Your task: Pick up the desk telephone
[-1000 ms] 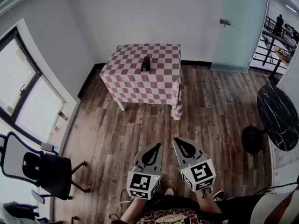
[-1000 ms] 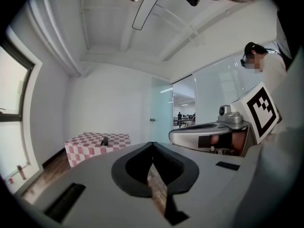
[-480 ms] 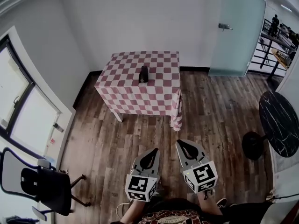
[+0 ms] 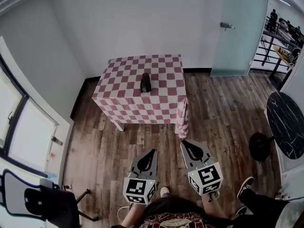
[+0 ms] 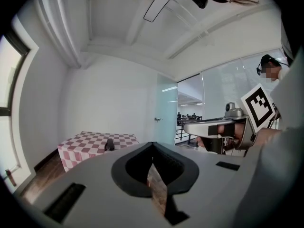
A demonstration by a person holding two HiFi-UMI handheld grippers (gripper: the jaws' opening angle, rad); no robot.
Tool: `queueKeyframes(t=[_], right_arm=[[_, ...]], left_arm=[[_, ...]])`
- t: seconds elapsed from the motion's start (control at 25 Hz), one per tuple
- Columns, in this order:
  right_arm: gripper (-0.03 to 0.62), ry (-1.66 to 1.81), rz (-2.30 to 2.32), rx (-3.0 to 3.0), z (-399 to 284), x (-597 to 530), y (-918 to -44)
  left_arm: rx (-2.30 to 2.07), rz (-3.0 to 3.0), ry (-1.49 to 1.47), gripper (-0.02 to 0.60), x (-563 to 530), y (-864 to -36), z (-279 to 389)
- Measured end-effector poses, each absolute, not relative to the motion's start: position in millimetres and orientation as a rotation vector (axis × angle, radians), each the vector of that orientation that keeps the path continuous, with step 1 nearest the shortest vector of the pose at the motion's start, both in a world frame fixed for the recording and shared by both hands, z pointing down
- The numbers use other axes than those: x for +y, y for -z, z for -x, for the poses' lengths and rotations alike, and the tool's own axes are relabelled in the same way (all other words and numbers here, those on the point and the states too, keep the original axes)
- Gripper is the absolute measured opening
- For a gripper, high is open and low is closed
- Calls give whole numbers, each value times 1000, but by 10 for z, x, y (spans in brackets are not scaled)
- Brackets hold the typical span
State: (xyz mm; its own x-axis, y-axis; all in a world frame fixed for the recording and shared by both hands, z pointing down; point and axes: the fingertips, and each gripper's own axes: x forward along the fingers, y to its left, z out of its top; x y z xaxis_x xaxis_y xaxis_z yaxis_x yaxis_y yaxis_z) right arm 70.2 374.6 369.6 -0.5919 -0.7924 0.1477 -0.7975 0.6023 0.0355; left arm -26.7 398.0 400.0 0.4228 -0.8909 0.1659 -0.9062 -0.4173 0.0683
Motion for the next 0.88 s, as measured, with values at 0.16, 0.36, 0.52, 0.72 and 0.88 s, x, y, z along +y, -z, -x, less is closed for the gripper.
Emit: queueKeyframes(t=[0.16,0.36,0.52,0.72,0.88], right_arm=[[18,-87,-1357,-2662,-593,3585,-3781],[18,-106,-1377,-2640,-542,3427,-3829],[18,-108,-1381,-2636,-502,3254,-3826],[18,-102,-1335,-2666,-388,2904,-3831],[18,-81,-1290,-2687,-277,2514,-3784]], left_arm=[[-1593,-2522,-162,8,3800,-4046,404],[-1598,-2511,-151,8,3641,-4049,503],[-1620,-2495,-147,8,3480,-4032,600],[-1657,-2469,-143,8,3173,-4049,715],[-1680,-2453,-136,8,2798,-4016,749]])
